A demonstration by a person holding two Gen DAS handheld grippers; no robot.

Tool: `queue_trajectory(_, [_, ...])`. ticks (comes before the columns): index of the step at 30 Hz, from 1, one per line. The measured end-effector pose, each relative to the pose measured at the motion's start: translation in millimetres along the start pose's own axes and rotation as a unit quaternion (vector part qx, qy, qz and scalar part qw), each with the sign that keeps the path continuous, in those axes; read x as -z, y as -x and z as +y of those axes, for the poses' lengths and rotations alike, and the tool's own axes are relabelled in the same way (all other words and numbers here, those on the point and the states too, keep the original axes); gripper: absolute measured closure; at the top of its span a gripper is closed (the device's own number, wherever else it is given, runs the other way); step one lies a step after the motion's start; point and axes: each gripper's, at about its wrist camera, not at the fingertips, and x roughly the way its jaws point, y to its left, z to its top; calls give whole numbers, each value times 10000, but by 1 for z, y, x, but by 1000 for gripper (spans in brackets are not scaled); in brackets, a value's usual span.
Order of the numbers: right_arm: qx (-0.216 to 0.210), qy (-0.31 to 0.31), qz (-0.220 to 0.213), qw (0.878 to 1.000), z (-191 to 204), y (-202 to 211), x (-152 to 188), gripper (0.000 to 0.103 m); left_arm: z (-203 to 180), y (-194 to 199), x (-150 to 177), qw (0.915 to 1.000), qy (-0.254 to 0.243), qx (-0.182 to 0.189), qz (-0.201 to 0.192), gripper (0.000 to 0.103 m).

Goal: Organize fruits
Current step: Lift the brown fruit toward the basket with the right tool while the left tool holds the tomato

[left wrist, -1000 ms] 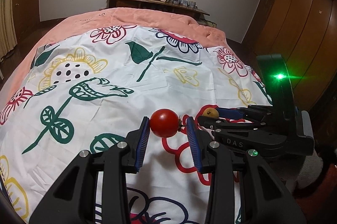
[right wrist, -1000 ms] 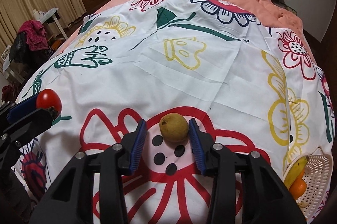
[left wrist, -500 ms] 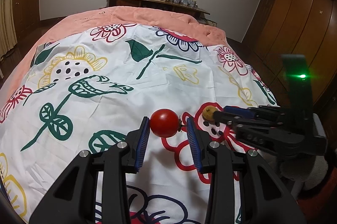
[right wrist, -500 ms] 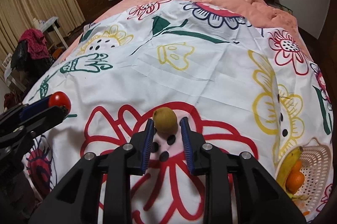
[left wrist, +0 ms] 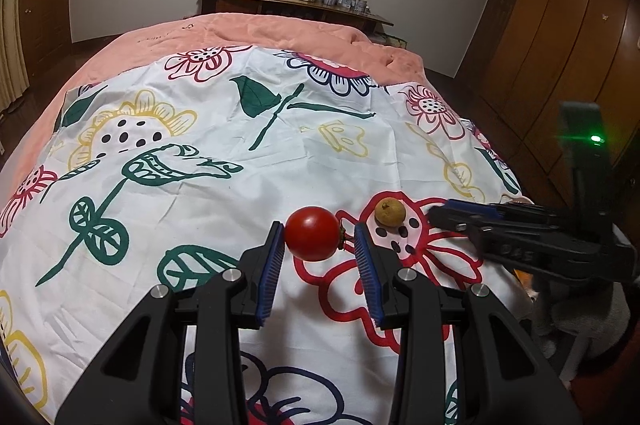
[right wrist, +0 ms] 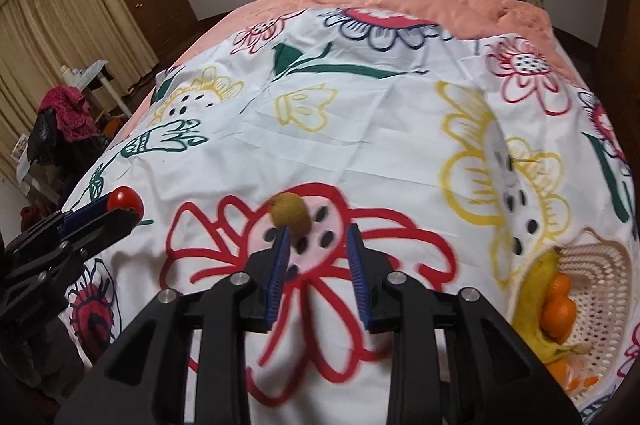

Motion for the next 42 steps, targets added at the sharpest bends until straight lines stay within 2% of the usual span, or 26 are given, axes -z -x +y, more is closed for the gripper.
queue_trajectory(6, [91, 221, 286, 9993, 18, -35, -10, 68, 2, 2, 1, 10000, 28, 36, -3, 66])
queue_trajectory(13, [285, 434, 525, 9973, 28, -56, -19, 68, 1, 4, 2, 10000, 20, 91, -4, 66])
queue_trajectory(17, [349, 478, 497, 9970, 29, -55, -18, 75, 0, 5, 3, 10000, 16, 94, -14, 66])
queue_trajectory(32, [239, -26, -50, 9997, -4, 1, 3, 75, -6, 7, 4, 9999, -42, 119, 7, 66])
queue_trajectory(37, [315, -407, -304, 9982, -35, 31, 18, 75, -13, 7, 4, 9998, -107, 142, 7, 66])
queue_trajectory(42, [527, -995, -514, 9923, -83, 62, 37, 75, -19, 8, 5, 9998, -161, 149, 11, 66])
